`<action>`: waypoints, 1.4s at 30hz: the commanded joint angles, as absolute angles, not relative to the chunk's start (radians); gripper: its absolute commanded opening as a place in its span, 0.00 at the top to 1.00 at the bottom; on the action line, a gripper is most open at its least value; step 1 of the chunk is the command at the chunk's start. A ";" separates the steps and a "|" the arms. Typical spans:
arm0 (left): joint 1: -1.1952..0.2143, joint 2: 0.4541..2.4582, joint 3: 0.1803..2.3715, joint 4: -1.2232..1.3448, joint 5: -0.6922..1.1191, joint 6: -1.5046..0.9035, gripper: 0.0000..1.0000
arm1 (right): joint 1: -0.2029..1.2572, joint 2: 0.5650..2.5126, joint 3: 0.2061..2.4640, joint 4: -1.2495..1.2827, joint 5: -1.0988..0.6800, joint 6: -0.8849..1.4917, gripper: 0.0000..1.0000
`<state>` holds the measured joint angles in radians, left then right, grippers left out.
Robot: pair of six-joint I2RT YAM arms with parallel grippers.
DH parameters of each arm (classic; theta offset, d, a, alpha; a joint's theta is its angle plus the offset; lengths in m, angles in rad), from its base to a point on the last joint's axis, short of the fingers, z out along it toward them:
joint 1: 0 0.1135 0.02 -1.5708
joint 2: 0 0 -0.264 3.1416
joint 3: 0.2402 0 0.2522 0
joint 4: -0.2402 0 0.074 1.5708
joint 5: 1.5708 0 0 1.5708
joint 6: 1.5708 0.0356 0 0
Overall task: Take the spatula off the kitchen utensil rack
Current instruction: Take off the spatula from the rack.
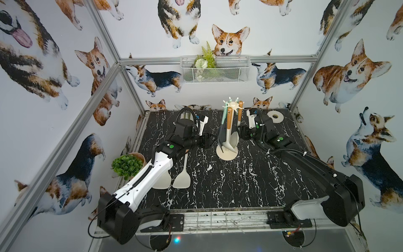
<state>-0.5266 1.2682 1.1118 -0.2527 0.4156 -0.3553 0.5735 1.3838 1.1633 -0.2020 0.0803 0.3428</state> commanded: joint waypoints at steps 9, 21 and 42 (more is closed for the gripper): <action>-0.528 1.288 1.083 -0.210 0.416 -0.344 0.53 | 0.573 1.471 1.216 -0.086 0.152 0.316 0.40; -0.526 1.295 1.058 -0.222 0.408 -0.301 0.52 | 0.580 1.444 1.190 -0.087 0.128 0.244 0.82; -0.526 1.292 1.043 -0.219 0.414 -0.291 0.50 | 0.582 1.362 1.187 -0.153 0.168 0.204 1.00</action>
<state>-0.5266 1.2972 1.0458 -0.2317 0.4091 -0.3054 0.5808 1.3830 1.1923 -0.1459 0.1383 0.2131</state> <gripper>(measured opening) 0.496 0.177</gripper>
